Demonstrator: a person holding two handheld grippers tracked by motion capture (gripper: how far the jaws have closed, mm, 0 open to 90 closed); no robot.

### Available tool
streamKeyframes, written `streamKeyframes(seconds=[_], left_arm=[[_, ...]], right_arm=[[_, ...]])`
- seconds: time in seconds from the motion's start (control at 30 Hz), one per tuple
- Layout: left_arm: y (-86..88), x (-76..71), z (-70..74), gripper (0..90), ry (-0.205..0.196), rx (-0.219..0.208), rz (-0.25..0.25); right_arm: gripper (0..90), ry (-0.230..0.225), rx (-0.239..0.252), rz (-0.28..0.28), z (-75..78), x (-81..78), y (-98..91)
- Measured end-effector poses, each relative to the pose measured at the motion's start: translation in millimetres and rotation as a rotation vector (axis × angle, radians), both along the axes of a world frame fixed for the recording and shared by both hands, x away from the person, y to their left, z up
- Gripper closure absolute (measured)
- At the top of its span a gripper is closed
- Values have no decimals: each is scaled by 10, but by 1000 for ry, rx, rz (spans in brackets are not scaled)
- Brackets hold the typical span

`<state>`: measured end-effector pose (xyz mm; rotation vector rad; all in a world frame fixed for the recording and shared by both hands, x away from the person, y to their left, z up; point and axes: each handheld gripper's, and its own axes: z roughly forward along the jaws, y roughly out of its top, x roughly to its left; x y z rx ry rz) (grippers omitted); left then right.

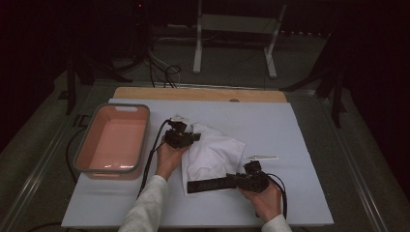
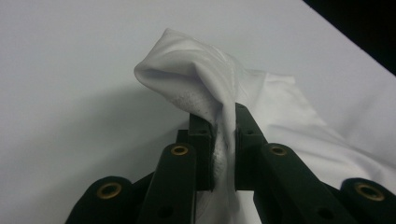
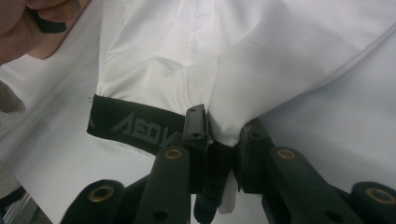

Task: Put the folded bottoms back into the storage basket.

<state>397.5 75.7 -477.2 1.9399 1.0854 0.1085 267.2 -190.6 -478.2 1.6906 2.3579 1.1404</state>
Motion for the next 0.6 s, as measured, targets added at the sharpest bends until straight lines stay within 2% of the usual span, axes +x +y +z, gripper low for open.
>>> streamKeyframes(seconds=[0.2, 0.6], left_arm=[[42, -8, 81, 821, -13, 8, -6], [112, -7, 228, 821, -22, -7, 11]], right_arm=[[769, -10, 3, 8, 33, 5, 19], [769, -29, 18, 26, 140, 40, 96]])
